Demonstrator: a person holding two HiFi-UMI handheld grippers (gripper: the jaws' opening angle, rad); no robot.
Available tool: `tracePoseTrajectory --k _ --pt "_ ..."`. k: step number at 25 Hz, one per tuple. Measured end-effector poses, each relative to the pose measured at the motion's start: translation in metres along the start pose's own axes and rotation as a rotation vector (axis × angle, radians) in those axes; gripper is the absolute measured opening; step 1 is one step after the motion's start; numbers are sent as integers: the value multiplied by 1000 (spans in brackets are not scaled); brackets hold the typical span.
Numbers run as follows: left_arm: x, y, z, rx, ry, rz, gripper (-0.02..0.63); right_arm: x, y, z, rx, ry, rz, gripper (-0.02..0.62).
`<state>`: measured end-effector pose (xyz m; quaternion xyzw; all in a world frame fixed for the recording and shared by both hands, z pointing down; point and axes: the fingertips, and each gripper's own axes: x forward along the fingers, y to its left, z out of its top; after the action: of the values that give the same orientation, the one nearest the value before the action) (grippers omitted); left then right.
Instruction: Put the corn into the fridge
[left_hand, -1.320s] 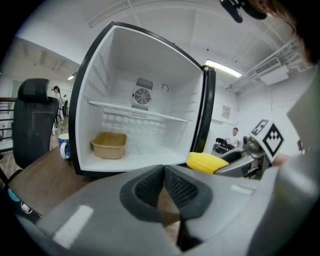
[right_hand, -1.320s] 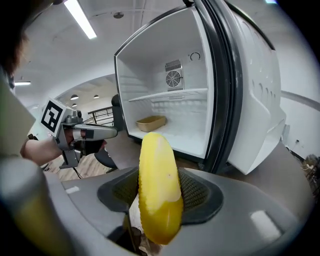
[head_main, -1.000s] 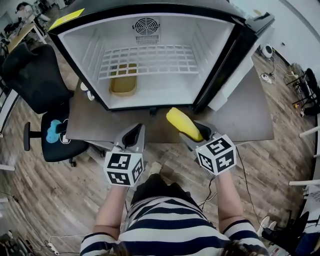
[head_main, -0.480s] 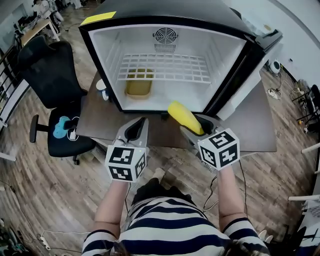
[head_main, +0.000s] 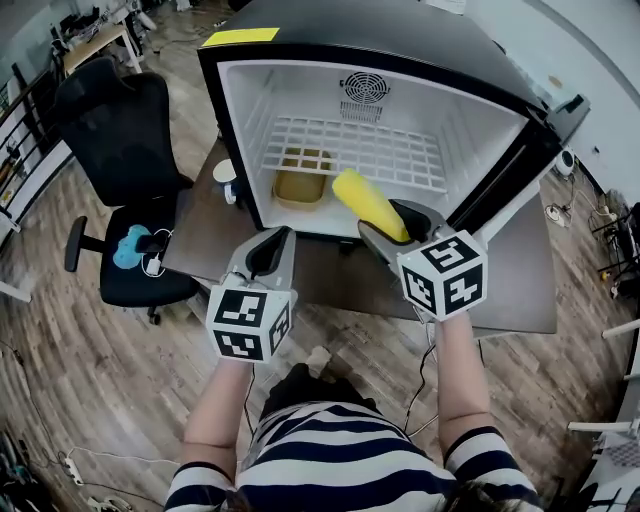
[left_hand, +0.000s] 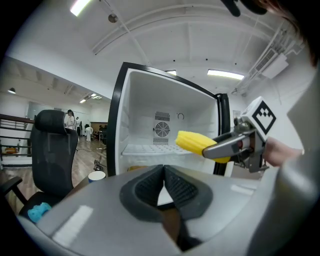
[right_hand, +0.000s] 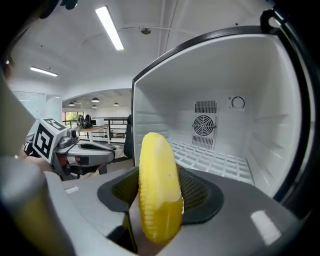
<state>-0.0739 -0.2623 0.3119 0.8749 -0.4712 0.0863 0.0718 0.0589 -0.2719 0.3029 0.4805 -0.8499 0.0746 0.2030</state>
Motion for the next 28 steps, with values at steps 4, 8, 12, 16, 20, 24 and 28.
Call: tracePoseTrajectory --k 4,8,12,16,20,24,28 --pt "2 16 5 -2 -9 34 0 20 -9 25 -28 -19 2 244" --pt "3 32 9 -8 -20 67 0 41 -17 44 -63 -22 2 244" --pt "2 45 11 -11 -26 95 0 62 -23 59 -103 -11 -4 244" --pt "2 58 10 -17 -27 119 0 81 -28 68 -128 6 -13 244" --pt "3 67 6 -27 -24 137 0 96 -31 66 -135 29 -8 244" --pt "3 74 5 -28 -21 156 0 110 -35 61 -162 66 -13 244" --pt "5 81 -1 -38 -16 175 0 125 -41 57 -183 91 -26 244"
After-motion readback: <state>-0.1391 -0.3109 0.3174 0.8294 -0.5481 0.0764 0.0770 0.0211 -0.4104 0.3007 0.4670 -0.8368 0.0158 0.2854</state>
